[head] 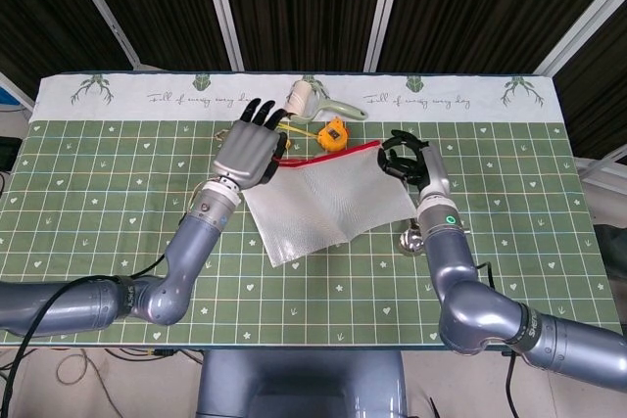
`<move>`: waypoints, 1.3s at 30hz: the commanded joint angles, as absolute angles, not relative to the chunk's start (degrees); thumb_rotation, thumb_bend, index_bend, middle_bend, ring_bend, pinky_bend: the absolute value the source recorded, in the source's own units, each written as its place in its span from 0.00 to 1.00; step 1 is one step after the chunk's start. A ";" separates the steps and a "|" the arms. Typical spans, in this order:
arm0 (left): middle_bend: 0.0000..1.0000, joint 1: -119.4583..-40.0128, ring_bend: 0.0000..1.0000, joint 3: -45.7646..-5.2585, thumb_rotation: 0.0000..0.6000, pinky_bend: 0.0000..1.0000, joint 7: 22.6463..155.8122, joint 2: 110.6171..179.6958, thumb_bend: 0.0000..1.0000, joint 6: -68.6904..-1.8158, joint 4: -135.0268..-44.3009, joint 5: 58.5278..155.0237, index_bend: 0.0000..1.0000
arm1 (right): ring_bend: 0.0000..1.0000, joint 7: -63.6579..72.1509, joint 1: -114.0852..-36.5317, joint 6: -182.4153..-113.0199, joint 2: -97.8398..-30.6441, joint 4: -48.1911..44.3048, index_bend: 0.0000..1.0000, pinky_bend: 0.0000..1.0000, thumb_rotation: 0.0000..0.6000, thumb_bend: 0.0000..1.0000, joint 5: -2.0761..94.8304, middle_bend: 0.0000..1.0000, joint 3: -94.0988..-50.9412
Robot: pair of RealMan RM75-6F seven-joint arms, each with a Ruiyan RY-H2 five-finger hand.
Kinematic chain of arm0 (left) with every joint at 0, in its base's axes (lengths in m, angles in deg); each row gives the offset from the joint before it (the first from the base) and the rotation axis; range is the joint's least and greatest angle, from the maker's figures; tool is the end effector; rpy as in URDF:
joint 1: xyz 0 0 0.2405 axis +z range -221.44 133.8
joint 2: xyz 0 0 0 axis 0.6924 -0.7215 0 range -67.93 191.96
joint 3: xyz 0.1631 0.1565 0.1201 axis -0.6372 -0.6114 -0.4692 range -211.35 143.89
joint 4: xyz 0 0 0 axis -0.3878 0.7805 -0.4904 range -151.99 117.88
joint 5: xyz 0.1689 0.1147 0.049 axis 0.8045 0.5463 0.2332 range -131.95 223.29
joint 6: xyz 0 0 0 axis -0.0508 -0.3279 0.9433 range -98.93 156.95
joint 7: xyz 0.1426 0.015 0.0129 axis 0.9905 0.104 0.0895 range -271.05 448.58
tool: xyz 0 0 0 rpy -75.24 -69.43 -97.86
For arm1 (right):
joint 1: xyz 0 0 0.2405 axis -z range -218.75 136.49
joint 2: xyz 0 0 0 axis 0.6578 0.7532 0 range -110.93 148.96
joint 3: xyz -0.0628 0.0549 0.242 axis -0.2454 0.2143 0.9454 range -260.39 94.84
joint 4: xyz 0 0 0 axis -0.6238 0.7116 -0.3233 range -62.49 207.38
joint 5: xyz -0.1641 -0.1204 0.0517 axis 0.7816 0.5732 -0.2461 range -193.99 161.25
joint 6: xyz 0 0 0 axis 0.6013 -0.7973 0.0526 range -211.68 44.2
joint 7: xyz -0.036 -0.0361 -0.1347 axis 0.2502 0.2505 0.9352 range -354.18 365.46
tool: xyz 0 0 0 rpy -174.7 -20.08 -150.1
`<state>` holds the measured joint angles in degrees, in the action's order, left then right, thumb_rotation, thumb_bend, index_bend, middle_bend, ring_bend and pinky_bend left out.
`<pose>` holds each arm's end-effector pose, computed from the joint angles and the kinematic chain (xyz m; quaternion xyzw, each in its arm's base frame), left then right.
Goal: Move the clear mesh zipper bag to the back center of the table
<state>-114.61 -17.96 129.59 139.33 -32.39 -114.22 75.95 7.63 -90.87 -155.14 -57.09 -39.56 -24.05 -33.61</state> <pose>0.0077 0.4040 0.0572 -0.7425 -0.2850 -0.3800 0.4722 -0.0533 -0.3817 0.1129 0.1908 -0.7908 0.5119 0.2760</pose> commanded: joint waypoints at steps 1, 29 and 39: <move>0.14 -113.71 0.00 -18.12 1.00 0.00 129.01 137.91 0.52 -32.50 -115.22 76.62 0.63 | 0.00 7.62 -90.70 -155.00 -56.79 -39.34 0.66 0.22 1.00 0.57 -24.15 0.19 -33.54; 0.14 -109.87 0.00 -18.25 1.00 0.00 127.05 128.71 0.52 -31.47 -116.88 78.22 0.63 | 0.00 7.59 -89.41 -153.88 -54.59 -36.25 0.66 0.22 1.00 0.57 -24.88 0.19 -33.67; 0.14 -108.72 0.00 -18.10 1.00 0.00 126.24 126.11 0.52 -31.31 -116.74 78.65 0.63 | 0.00 7.44 -88.74 -153.67 -53.99 -35.38 0.66 0.22 1.00 0.57 -25.15 0.19 -33.87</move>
<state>-108.84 -18.17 126.37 126.32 -31.35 -116.81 78.62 7.45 -88.77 -153.66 -54.02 -35.42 -25.14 -33.86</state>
